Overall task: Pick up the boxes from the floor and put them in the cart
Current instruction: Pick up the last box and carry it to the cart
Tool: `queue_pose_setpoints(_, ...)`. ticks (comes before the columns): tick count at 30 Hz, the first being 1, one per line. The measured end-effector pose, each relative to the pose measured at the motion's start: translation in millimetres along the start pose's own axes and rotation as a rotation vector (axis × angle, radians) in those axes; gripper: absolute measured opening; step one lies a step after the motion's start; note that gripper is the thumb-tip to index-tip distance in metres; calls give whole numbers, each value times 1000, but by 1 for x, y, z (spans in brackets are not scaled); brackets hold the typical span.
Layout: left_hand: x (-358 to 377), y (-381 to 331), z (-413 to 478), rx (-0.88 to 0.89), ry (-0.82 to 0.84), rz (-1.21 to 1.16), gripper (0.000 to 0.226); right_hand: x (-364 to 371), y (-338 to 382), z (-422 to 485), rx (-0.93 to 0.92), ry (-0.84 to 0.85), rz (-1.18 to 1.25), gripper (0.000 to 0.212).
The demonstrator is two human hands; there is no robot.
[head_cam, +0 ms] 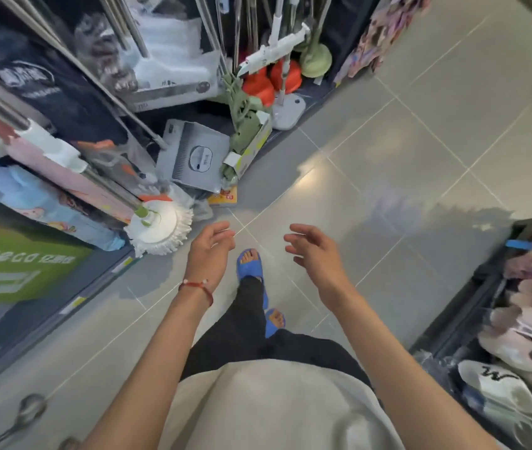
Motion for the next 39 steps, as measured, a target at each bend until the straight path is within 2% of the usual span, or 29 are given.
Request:
queue_pose_setpoints(6, 26, -68, 54, -20, -18, -12, 27, 6, 47, 100, 1, 73, -48, 25)
queue_pose_setpoints(13, 26, -125, 77, -49, -144, -133, 28, 7, 90, 168, 28, 207, -92, 28)
queue_pose_setpoints(18, 41, -126, 85, -116, -277, -287, 32, 6, 100, 218, 63, 361, -139, 22)
queue_pose_setpoints(23, 81, -109, 78, -204, -388, -539, 28, -4, 97, 255, 63, 532, -250, 28)
queue_pose_setpoints(31, 139, -72, 114, -298, -396, -670, 23, -9, 47, 288, 83, 567, -326, 27)
queue_pose_setpoints(39, 156, 21, 231, -384, -442, -597, 22, 6, -90, 343, 82, 492, -392, 25)
Point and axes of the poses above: each hand's wrist, its own z-axis towards the middle knuckle, its own x-axis out of the palm, y = z × x, the point moved 8 cm from there along z, towards the middle knuckle, and after that the axes turned 15 degrees about -x, right-handed, at the moved point
